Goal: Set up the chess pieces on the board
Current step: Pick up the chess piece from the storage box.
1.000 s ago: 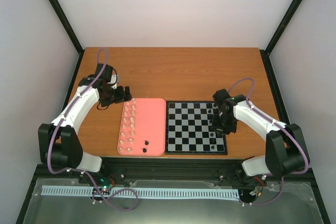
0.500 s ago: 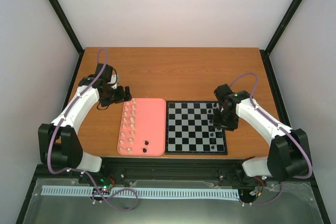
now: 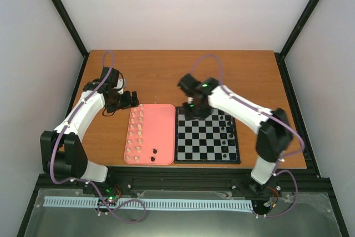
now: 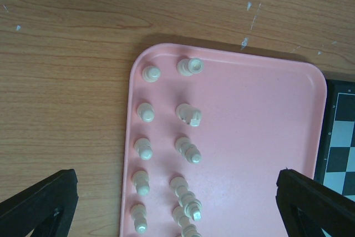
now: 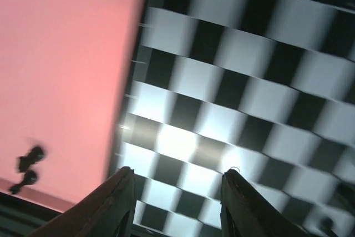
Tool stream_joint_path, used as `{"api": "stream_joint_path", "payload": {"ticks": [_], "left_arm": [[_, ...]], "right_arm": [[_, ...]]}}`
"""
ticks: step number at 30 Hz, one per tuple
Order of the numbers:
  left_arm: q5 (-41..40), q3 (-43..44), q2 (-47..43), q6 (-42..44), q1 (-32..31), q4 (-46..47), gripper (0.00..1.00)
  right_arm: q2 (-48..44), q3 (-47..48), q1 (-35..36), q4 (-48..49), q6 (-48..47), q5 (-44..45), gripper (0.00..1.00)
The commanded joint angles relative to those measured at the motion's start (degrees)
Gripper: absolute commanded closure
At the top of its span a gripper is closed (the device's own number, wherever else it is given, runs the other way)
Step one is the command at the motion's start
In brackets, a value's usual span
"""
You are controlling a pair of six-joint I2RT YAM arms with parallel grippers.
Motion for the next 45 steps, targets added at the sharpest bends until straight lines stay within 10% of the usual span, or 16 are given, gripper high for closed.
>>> {"api": "stream_joint_path", "payload": {"ticks": [1,18,45], "left_arm": [[-0.1,1.8,-0.1,0.1,-0.2,-0.6,0.0],[0.0,-0.8,-4.0,-0.3,-0.2,0.3,0.0],[0.1,-1.0,-5.1,-0.2,-0.2,0.2,0.0]], "right_arm": [[12.7,11.5,9.9,0.5,-7.1,-2.9,0.57],[29.7,24.5,23.2,-2.1,-17.4,-13.6,0.58],[36.3,27.2,24.0,-3.2,-18.6,-13.6,0.81]]}}
